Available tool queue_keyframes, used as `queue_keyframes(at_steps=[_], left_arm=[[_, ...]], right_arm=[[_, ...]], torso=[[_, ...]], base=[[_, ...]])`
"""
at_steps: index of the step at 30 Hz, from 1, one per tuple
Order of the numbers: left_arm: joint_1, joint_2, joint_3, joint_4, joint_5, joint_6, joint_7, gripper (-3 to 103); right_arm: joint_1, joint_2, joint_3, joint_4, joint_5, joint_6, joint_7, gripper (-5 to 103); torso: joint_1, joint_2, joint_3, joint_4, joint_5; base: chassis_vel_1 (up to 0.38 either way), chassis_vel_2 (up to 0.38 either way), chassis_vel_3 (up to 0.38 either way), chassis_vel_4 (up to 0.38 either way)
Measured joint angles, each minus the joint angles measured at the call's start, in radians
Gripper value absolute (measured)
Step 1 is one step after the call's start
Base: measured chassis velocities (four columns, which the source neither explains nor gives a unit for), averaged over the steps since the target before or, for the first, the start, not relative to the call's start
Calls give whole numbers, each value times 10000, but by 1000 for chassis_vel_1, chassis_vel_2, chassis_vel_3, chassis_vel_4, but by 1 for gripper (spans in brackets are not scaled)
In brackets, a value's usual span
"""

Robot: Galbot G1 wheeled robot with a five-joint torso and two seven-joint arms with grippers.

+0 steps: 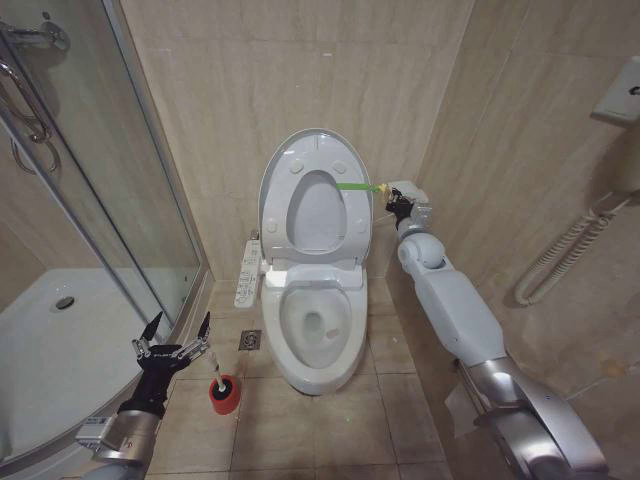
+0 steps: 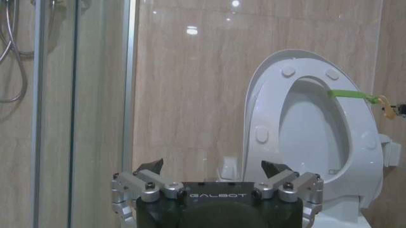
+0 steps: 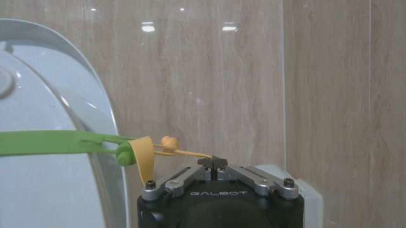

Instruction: Open the toilet lid, clean the toilet bowl with a toilet brush, close the toilet lid, and flush.

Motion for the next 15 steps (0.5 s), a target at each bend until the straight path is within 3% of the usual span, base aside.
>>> queue_keyframes(at_steps=[10,11,15], left_arm=[[-1,0,0,0,0,0,1,100],[0,0,0,0,0,0,0,100],[-1,0,0,0,0,0,0,100]], right_arm=[[-572,-280,-179,995,345,-303,162,5],[-609,-290,-194,1056,349,-314,176,32],[-768,-329,-222,1313,369,-360,235,32]], torso=[[0,0,0,-2,1],[0,0,0,0,0],[0,0,0,4,-1]], base=[[0,0,0,0],[0,0,0,0],[0,0,0,0]])
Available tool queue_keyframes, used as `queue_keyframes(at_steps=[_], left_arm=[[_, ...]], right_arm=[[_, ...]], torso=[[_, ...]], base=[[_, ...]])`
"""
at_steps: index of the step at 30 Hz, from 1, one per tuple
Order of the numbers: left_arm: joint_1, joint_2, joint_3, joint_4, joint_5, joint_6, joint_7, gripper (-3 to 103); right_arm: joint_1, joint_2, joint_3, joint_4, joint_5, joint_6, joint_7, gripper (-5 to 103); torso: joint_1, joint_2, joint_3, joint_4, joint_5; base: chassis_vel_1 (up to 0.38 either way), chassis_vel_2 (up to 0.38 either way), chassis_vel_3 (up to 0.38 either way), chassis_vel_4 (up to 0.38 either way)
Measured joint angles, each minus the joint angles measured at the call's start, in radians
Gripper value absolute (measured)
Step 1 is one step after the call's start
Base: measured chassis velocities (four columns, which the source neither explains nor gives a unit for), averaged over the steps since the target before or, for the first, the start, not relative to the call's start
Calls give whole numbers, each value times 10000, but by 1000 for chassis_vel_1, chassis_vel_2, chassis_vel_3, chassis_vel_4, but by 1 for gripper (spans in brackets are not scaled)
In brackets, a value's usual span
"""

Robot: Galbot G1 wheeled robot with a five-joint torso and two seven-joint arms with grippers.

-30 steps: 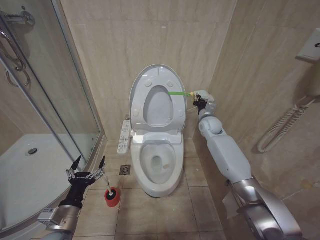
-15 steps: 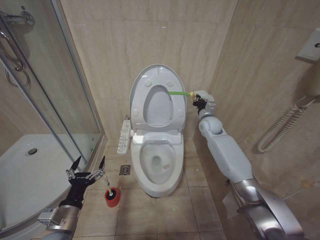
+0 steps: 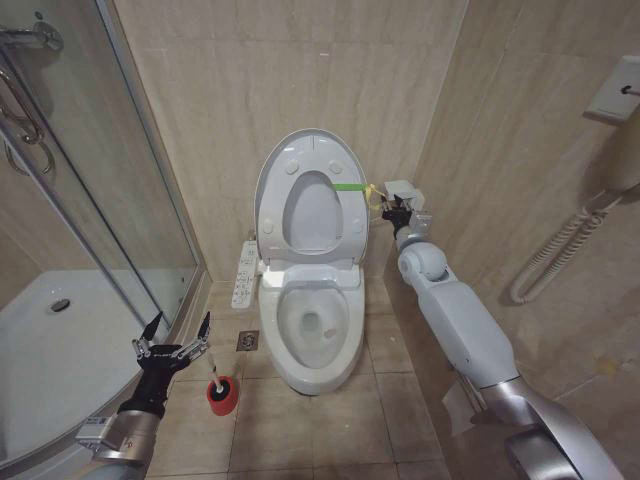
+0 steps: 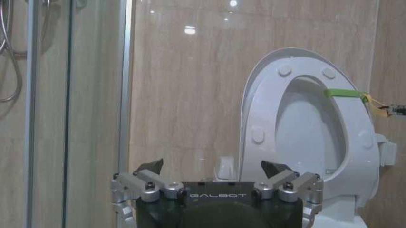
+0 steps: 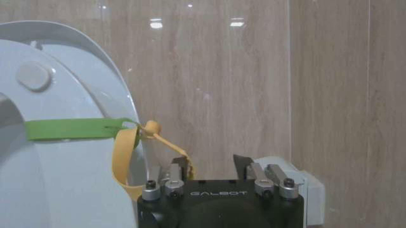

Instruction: Open the toilet lid, clean the toilet bowl with a toilet brush, close the toilet lid, and flush.

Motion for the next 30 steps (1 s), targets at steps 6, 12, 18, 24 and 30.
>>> queue_keyframes(at_steps=[6,12,18,24,30], left_arm=[[0,0,0,0,0,0,0,100],[0,0,0,1,0,0,0,100],[0,0,1,0,0,0,0,100],[1,0,0,0,0,0,0,100],[0,0,0,0,0,0,0,100]], right_arm=[[-213,-92,-8,333,82,-55,43,58],[-387,-222,-53,726,183,-94,86,85],[-501,-347,-149,1132,433,-192,155,96],[-681,-426,-301,1388,527,-203,108,96],[-737,-474,-345,1637,575,-203,80,97]], torso=[[0,0,0,-2,0],[0,0,0,-1,0],[0,0,0,0,-1],[0,0,0,-1,0],[0,0,0,0,-1]], base=[[0,0,0,0],[0,0,0,0],[0,0,0,0],[0,0,0,0],[0,0,0,0]])
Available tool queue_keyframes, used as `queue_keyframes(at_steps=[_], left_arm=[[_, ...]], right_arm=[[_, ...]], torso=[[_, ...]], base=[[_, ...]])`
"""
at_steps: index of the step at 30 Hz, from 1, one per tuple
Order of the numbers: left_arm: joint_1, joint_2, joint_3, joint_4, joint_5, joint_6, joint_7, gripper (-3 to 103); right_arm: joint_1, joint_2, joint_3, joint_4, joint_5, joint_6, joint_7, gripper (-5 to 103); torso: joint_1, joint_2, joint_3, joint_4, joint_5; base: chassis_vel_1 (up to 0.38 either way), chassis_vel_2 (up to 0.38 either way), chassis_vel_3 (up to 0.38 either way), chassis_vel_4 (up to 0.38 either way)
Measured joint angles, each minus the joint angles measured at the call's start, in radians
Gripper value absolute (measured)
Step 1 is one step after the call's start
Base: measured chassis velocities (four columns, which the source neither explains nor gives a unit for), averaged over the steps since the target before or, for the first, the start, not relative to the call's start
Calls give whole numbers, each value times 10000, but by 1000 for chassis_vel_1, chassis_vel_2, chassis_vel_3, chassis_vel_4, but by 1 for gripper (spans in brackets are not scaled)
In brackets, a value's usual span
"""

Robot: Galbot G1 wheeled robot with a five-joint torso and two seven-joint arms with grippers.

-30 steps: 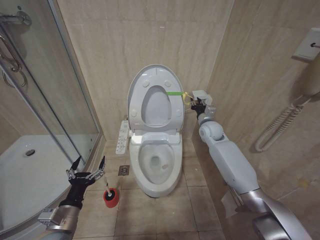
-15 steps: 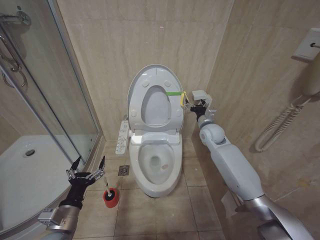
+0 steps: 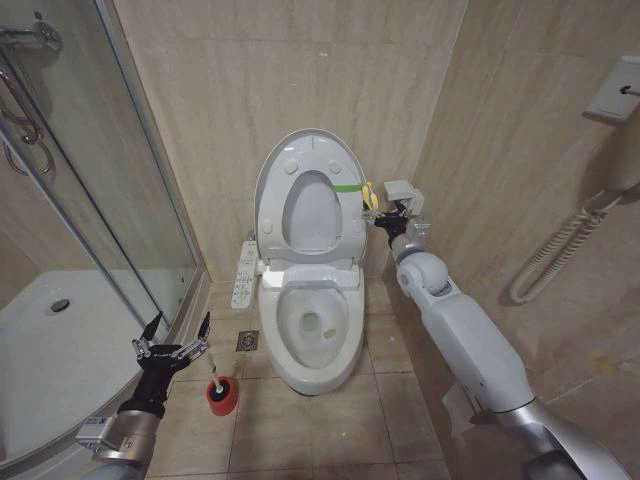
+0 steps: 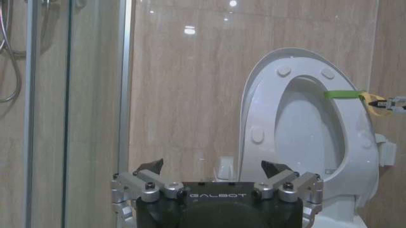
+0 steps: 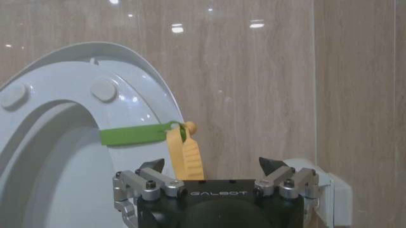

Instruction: Open the toilet lid, clean the toilet bowl with a toilet brush, close the toilet lid, and flush.

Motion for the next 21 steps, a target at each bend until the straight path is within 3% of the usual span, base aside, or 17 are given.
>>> queue_keyframes(at_steps=[10,21], left_arm=[[1,0,0,0,0,0,0,100],[0,0,0,0,0,0,0,100]], right_arm=[[-128,-244,142,439,224,-73,126,97],[-1301,-547,788,927,269,-103,399,98]], torso=[[0,0,0,0,0],[0,0,0,-2,2]], base=[[0,0,0,0],[0,0,0,0]])
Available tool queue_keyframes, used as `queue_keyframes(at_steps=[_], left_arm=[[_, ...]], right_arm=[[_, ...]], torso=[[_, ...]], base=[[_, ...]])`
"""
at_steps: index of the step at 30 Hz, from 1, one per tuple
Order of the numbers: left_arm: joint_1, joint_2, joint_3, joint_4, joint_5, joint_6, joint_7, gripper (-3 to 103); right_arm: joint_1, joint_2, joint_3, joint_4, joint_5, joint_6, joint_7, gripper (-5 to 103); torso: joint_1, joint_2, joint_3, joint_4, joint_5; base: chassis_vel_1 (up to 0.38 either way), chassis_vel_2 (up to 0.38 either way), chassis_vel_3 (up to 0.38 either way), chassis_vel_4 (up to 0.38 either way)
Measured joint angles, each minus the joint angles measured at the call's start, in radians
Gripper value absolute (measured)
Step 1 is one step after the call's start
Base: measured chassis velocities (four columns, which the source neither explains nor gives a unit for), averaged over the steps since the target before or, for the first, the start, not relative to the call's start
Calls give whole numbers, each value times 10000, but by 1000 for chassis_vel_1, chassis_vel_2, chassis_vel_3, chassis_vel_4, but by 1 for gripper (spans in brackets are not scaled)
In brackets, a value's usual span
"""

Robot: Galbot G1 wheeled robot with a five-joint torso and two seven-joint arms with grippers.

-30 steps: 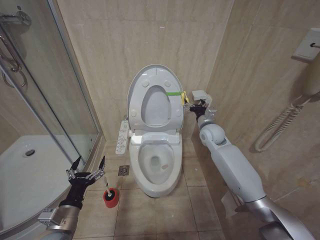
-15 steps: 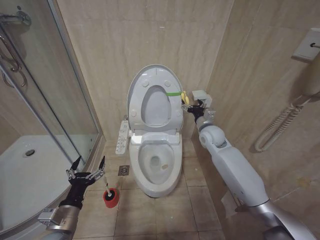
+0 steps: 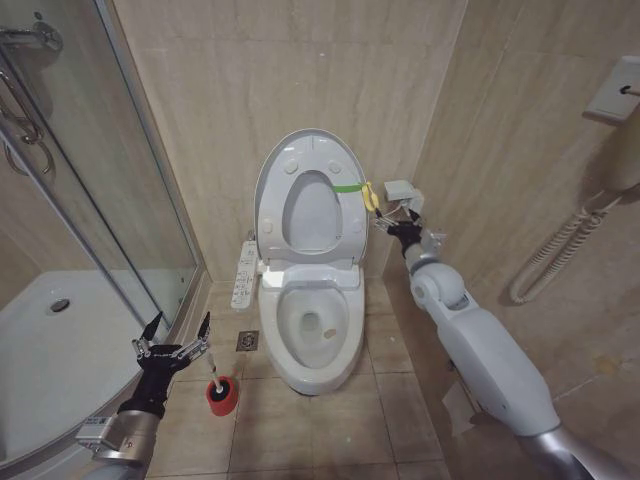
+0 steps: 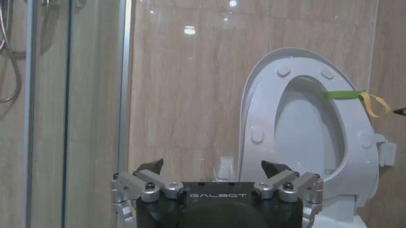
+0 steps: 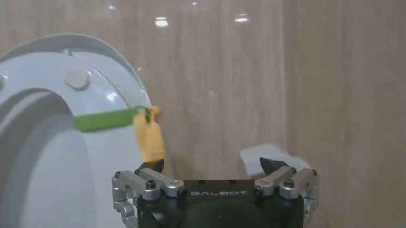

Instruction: Open the toilet lid, clean the toilet bowl with a toilet brush, close the toilet lid, and flush.

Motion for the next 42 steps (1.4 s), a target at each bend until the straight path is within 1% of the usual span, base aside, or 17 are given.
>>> queue_keyframes(at_steps=[4,7,8,13,14,19,24,28,33,37,38,41,42], left_arm=[[0,0,0,0,0,0,0,100],[0,0,0,0,0,0,0,100],[0,0,0,0,0,0,0,100],[0,0,0,0,0,0,0,100],[0,0,0,0,0,0,0,100],[0,0,0,0,0,0,0,100],[0,0,0,0,0,0,0,100],[0,0,0,0,0,0,0,100],[0,0,0,0,0,0,0,100],[0,0,0,0,0,0,0,100],[0,0,0,0,0,0,0,100],[0,0,0,0,0,0,0,100],[0,0,0,0,0,0,0,100]], right_arm=[[-566,-27,387,318,0,1,159,98],[-1329,-67,785,725,1,3,310,99],[-1329,-67,785,725,1,3,310,99],[-2463,-83,1169,1544,-49,39,524,100],[-2463,-83,1169,1544,-49,39,524,100],[-3709,-124,1512,2709,-204,98,718,100],[-4297,-103,1770,3322,-296,137,812,100],[-5217,178,2236,3964,-586,263,836,100],[-5906,451,2563,4281,-958,395,740,100],[-6690,859,2940,4783,-1394,469,615,100],[-6690,859,2940,4783,-1394,469,615,100],[-7084,1147,3133,4963,-1937,637,469,100],[-7084,1147,3133,4963,-1937,637,469,100]], torso=[[0,0,0,1,-1],[0,0,0,0,0],[0,0,0,0,0],[0,0,0,1,-1],[0,0,0,1,-1],[-1,1,-1,1,-2],[-1,0,-1,1,-3],[-1,1,-1,1,-3],[0,1,-1,0,-2],[-1,1,-1,1,-2],[-1,1,-1,1,-2],[-1,1,0,0,-2],[-1,1,0,0,-2]], base=[[0,0,0,0],[0,0,0,0],[0,0,0,0],[0,0,0,0],[0,0,0,0],[0,0,0,0],[0,0,0,0],[0,0,0,0],[0,0,0,0],[0,0,0,0],[0,0,0,0],[0,0,0,0],[0,0,0,0]])
